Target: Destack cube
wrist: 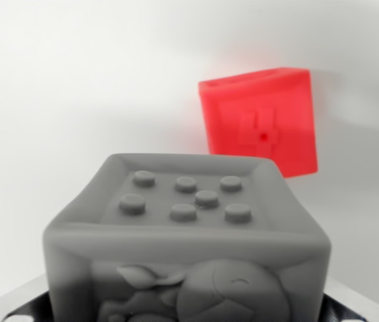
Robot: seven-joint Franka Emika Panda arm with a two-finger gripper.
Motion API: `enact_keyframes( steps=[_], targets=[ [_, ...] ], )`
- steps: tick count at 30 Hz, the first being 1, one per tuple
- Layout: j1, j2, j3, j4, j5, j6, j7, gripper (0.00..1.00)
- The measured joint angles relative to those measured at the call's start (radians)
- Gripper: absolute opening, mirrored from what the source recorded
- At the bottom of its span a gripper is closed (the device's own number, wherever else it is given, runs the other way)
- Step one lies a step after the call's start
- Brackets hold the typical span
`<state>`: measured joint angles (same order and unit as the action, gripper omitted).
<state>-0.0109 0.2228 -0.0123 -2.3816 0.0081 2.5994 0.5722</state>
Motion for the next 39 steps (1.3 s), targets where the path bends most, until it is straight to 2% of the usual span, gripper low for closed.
enact_keyframes(
  steps=[39],
  targets=[
    [0.104, -0.056, 0.000, -0.182, 0.000, 0.126, 0.422, 0.00]
  ],
)
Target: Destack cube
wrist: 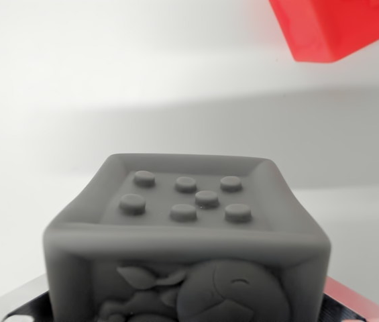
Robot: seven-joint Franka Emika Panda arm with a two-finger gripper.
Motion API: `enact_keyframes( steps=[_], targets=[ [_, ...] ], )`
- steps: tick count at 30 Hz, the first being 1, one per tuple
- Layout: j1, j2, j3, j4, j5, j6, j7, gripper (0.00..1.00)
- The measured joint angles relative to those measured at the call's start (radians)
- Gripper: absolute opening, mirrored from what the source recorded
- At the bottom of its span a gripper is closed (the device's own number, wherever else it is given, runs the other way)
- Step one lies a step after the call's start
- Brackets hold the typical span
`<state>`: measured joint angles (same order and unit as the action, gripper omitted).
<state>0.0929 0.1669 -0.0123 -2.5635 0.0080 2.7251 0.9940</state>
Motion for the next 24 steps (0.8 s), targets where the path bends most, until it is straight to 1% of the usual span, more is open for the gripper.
enact_keyframes(
  steps=[24],
  targets=[
    [0.071, -0.016, 0.000, -0.090, 0.000, 0.073, 0.254, 0.00]
  ],
)
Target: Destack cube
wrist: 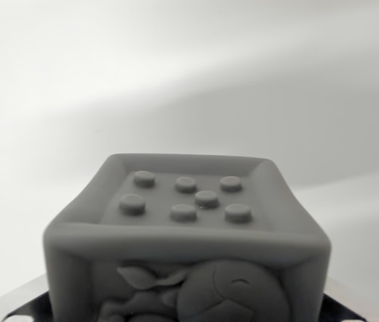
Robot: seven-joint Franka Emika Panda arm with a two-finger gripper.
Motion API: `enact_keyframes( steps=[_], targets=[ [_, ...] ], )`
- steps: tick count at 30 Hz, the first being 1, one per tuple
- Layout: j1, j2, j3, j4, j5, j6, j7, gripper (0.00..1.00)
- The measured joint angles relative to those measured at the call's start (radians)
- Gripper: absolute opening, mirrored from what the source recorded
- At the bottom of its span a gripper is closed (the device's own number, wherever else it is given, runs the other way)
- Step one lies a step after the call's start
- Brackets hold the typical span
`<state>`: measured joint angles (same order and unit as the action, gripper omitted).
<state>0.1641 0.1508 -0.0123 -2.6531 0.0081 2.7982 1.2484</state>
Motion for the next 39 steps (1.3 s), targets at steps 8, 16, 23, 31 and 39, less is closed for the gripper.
enact_keyframes(
  steps=[8, 16, 23, 31, 39],
  targets=[
    [0.026, -0.004, 0.000, -0.027, 0.000, 0.024, 0.083, 0.00],
    [0.029, 0.070, 0.000, -0.022, 0.000, 0.090, 0.089, 0.00],
    [0.029, 0.134, 0.000, -0.010, 0.002, 0.144, 0.089, 0.00],
    [0.028, 0.191, 0.002, 0.004, 0.002, 0.187, 0.089, 0.00],
    [0.025, 0.228, 0.004, 0.015, 0.002, 0.214, 0.089, 0.00]
  ],
)
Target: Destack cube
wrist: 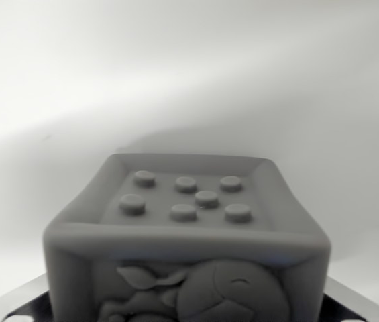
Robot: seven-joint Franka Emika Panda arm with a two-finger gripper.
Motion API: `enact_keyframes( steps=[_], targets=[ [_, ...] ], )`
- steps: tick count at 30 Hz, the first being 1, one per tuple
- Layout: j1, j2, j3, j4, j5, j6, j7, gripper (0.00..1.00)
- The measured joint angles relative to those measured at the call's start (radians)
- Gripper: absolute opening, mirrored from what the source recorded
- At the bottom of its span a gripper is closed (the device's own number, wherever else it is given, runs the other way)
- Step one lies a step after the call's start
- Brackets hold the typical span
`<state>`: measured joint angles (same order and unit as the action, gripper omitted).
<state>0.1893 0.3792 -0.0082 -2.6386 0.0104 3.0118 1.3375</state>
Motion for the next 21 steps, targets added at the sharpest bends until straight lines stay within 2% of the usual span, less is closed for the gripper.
enact_keyframes(
  steps=[5, 6, 21],
  targets=[
    [-0.001, 0.010, 0.001, 0.003, 0.000, 0.008, 0.000, 0.00],
    [-0.001, 0.011, 0.001, 0.003, 0.000, 0.009, 0.000, 1.00],
    [-0.001, 0.011, 0.001, 0.004, 0.000, 0.009, 0.000, 1.00]
  ],
)
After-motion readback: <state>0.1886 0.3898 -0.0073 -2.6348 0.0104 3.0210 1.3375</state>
